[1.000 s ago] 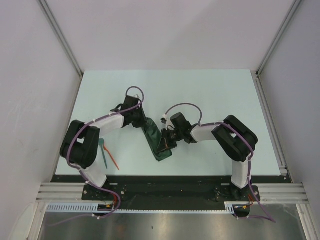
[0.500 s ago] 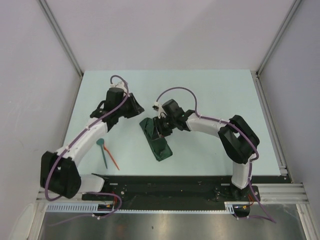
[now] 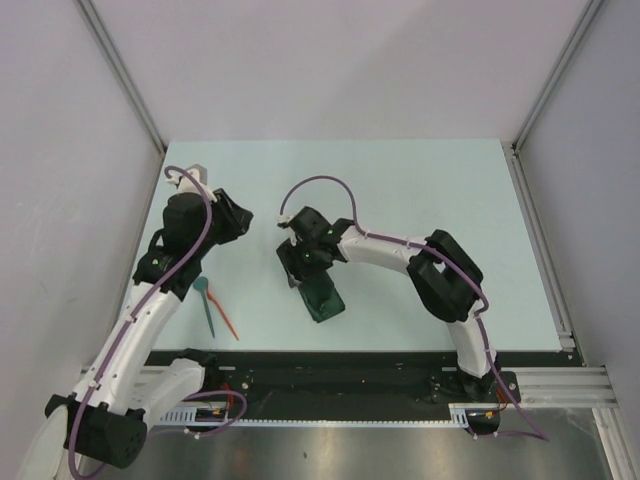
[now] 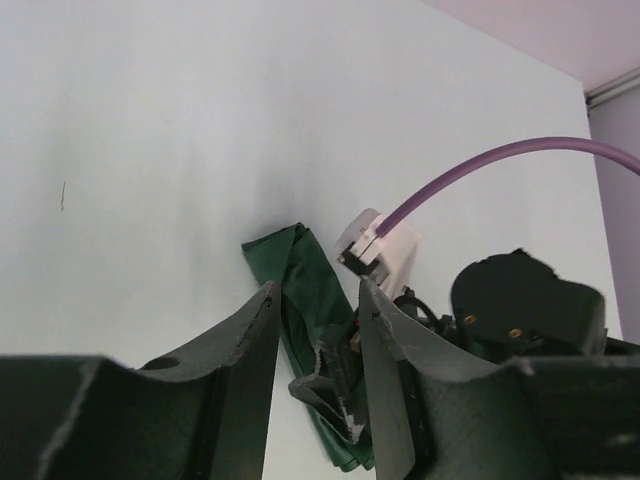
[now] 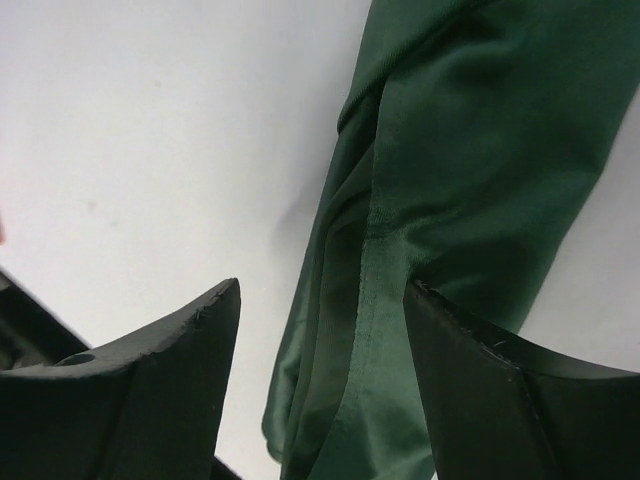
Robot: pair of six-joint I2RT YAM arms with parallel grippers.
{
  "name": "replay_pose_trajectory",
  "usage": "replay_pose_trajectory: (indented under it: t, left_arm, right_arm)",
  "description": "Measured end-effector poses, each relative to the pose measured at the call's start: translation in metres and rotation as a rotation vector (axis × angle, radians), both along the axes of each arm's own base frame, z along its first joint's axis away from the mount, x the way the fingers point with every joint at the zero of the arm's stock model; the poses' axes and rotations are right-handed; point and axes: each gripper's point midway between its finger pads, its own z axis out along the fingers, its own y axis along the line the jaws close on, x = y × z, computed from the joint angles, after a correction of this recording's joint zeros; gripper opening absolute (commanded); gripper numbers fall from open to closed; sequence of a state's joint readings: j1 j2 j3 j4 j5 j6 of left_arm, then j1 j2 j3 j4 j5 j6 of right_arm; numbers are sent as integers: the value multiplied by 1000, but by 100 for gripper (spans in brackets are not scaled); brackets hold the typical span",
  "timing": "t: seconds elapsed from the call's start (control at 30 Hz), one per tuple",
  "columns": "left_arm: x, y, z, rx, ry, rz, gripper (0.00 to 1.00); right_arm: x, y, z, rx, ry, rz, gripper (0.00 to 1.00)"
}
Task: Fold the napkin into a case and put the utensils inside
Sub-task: Stuff the top corner of the smaller-rectangle-folded napkin at the center of the board, then turn over the smaller rectangle folded napkin at the center of the board.
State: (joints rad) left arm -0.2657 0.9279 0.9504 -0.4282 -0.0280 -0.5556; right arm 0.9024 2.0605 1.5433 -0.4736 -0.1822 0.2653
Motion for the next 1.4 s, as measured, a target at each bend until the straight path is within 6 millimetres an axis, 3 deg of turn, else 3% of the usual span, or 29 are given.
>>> replay_pose_trajectory:
  t: [0.13,0.37,0.53,0.6,0.67,0.9,1.2,1.4]
  left_arm:
    - [-1,-6,-12,-4,38,-29,41]
    - [-6,-15,-29,-18,90,-81,41]
    - [-7,-16,-29,-22,90,-89,42]
    - [-7,-17,-29,-24,91,-95,42]
    - [-7,-18,-29,-26,92,-99,42]
    - [-8,-19,-29,-28,92,-102,42]
    - [-7,-20,-33,-26,106,-106,42]
    - [-6,-20,-33,-26,106,-106,42]
  right_arm:
    - [-6,-2,-18,-113,-39,4,72]
    - [0,3,-21,-229,-145,-7,59]
    - [3,0,-26,-293,-190,-23,44]
    - [6,-3,-27,-313,-206,-34,33]
    - [6,-4,-26,-319,-212,-36,30]
    - [7,-4,-25,-346,-239,-40,1]
    - [5,3,-19,-281,-191,-32,0]
    - [4,10,22,-34,-72,-57,0]
